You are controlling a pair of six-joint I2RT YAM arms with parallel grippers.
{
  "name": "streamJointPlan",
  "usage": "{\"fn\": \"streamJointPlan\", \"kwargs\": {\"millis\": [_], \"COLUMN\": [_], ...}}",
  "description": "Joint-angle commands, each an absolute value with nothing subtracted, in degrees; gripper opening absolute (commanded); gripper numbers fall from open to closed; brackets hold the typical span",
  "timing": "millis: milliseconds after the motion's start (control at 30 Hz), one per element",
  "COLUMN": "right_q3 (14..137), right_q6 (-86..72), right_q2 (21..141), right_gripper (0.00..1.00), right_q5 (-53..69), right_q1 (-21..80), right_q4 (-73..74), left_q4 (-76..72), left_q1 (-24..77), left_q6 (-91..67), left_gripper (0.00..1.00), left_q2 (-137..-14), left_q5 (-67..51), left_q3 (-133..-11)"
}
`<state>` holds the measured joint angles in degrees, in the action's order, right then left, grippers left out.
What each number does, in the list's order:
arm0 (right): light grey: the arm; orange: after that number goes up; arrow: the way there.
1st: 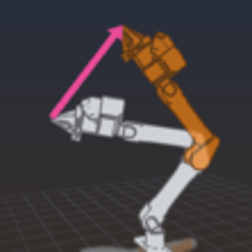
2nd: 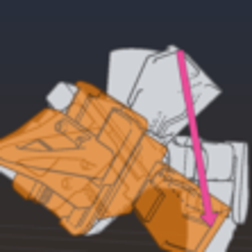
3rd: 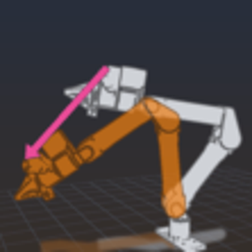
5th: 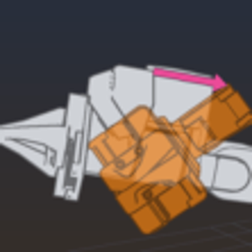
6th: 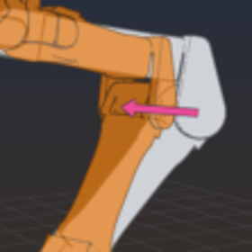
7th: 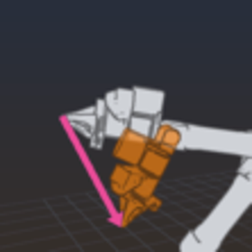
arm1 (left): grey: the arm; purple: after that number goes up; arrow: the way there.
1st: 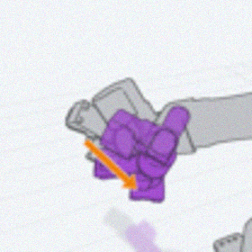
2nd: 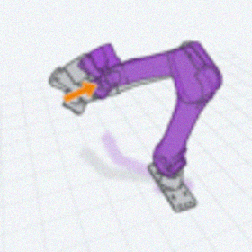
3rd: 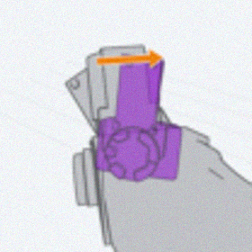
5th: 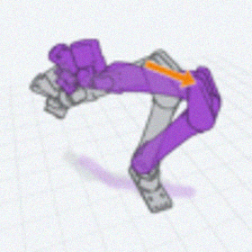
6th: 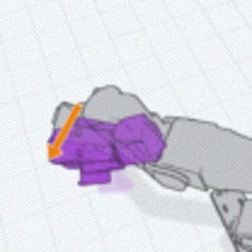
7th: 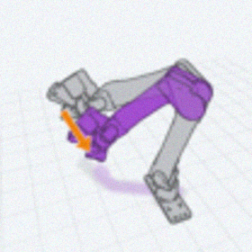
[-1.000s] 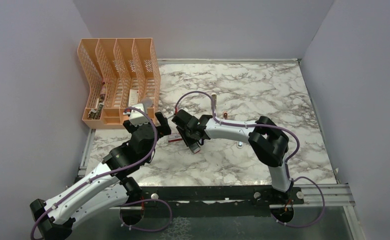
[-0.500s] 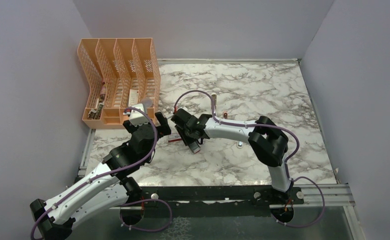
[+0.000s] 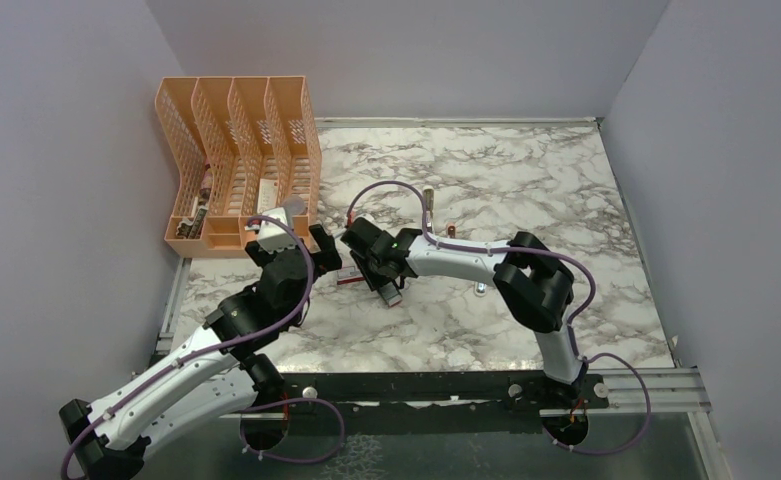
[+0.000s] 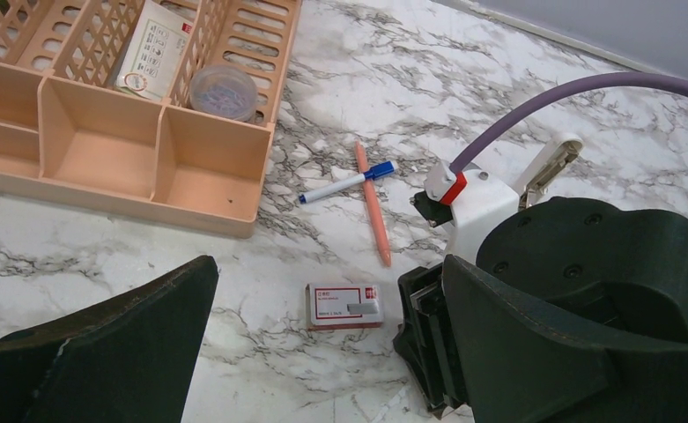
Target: Load the staples into the stapler
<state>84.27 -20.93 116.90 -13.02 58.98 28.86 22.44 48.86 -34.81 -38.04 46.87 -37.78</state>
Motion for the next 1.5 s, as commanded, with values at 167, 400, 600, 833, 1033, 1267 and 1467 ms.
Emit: {"fn": "streamJointPlan", "kwargs": {"millis": [167,400,600,833,1033,1267,1467], "right_q3": [85.3,85.9,86.0,85.9,85.1,83.9,80.2], "right_q6": [-20.8,-21.6,-22.1,-22.8,-23.0,-23.2,-23.5], "right_q2": [117.5,118.9,118.4,116.1,113.0,110.6,107.8], "right_gripper": [0.41,0.40,0.31,0.29,0.29,0.29,0.29], "right_q5": [-14.2,-15.5,-16.4,-17.1,-16.9,-16.3,-16.4], "right_q1": [59.7,59.6,59.8,59.8,59.8,59.8,59.8], "right_q4": [28.4,29.7,29.9,29.8,29.7,30.5,31.1], "left_q4": [22.3,22.5,22.5,22.6,22.5,22.6,22.5], "left_q1": [49.0,49.0,49.0,49.0,49.0,49.0,49.0], "left_q6": [-35.4,-35.5,-35.6,-35.6,-35.5,-35.5,-35.4], "left_gripper": [0.99,0.99,0.99,0.99,0.99,0.99,0.99], "left_q2": [-37.1,-36.9,-37.0,-37.1,-37.2,-37.1,-37.1], "left_q5": [48.6,48.6,48.6,48.6,48.7,48.6,48.5], "left_q3": [-37.3,-37.3,-37.2,-37.3,-37.4,-37.5,-37.5]}}
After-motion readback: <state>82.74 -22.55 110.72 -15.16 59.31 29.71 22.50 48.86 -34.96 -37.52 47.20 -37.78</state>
